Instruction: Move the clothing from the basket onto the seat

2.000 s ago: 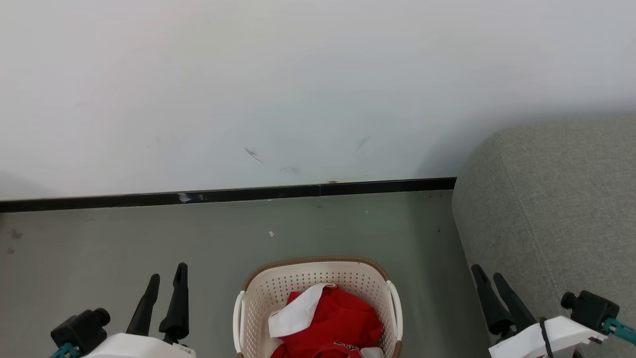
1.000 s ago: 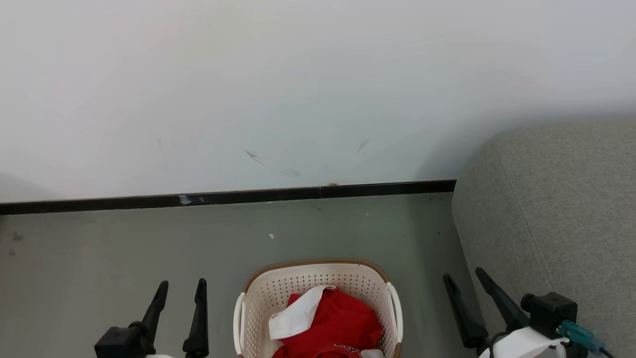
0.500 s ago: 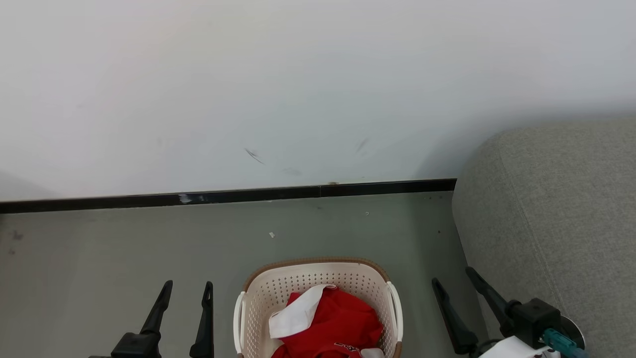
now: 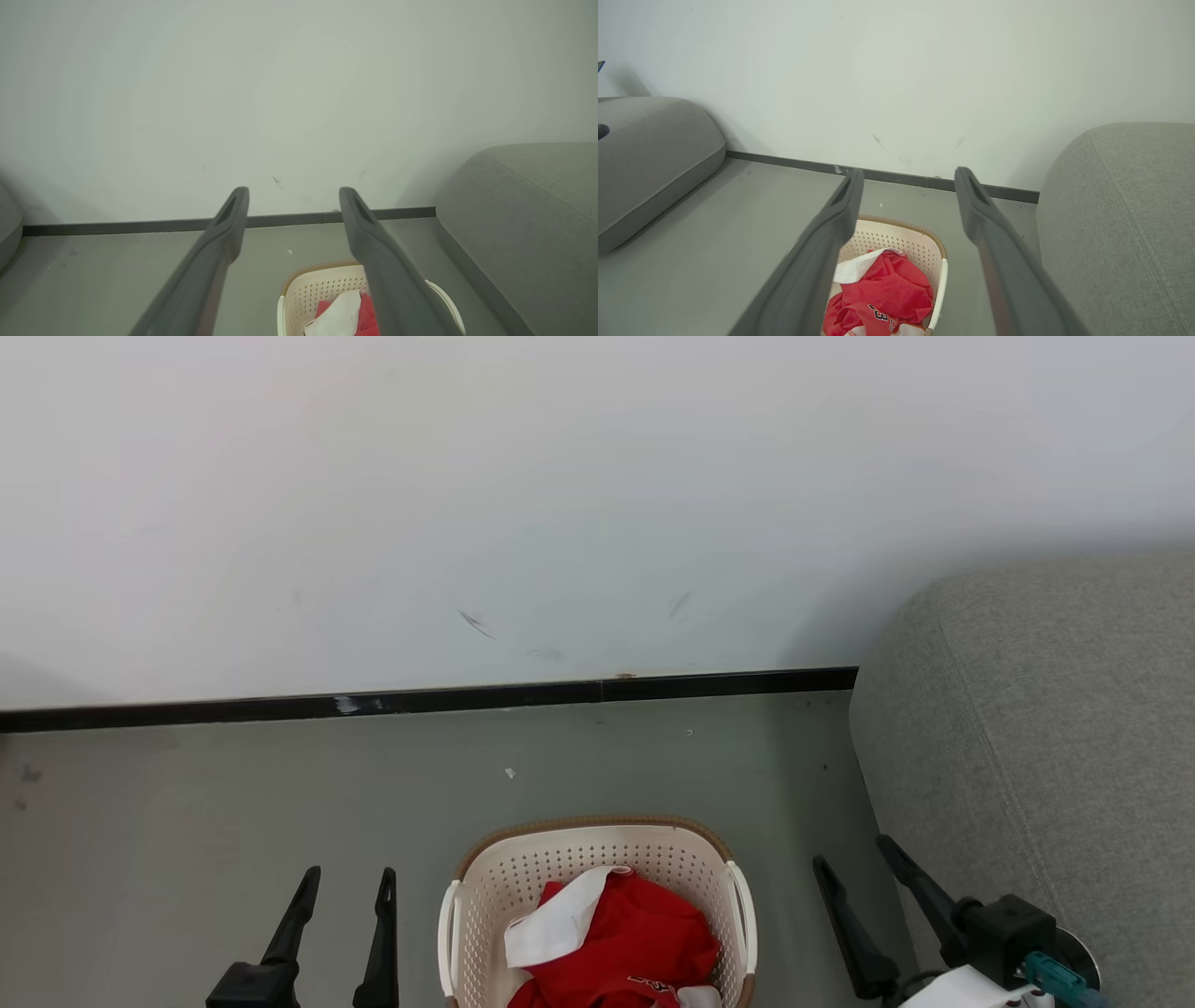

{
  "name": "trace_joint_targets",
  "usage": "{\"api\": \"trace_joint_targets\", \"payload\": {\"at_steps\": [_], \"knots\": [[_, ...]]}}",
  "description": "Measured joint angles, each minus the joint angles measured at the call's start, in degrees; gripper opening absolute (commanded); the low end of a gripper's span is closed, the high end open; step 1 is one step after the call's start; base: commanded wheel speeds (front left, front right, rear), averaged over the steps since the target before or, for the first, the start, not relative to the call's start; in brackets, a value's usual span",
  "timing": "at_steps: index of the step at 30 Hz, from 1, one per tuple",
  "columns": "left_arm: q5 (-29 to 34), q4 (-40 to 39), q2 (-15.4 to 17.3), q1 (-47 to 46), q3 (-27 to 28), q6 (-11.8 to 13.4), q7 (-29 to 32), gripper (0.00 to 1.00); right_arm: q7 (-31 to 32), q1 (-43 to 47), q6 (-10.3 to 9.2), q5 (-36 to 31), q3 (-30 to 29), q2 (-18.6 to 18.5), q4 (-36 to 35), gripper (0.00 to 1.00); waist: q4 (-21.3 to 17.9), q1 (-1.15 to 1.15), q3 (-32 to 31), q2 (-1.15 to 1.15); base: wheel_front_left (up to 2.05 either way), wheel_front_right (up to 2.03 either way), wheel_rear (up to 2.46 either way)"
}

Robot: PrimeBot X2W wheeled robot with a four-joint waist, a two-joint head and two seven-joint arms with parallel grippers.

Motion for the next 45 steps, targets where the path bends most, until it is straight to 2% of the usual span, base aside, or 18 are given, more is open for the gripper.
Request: {"api": "trace_joint_targets", "payload": {"at_steps": [23,31,45], "knots": [[0.43,0.92,0.0,-0.17,-0.47,-0.14,0.0,1.0,0.0,0.01,0.0,0.09,-0.46,0.0,-1.56,1.0,-0.18,-0.01,2.2,0.0,0.0,0.0,0.0],[3.65,4.61,1.33,-4.0,-3.99,-2.2,0.0,1.0,-0.01,0.01,0.0,0.01,-3.09,0.08,-3.2,1.0,-0.81,-0.01,4.14,0.0,0.0,0.0,0.0],[7.06,12.57,0.96,-12.35,-9.9,-5.59,0.1,1.0,-0.01,-0.13,0.0,-0.66,-7.35,0.12,-7.4,1.0,-2.69,-0.01,9.38,0.0,0.0,0.0,0.0]]}}
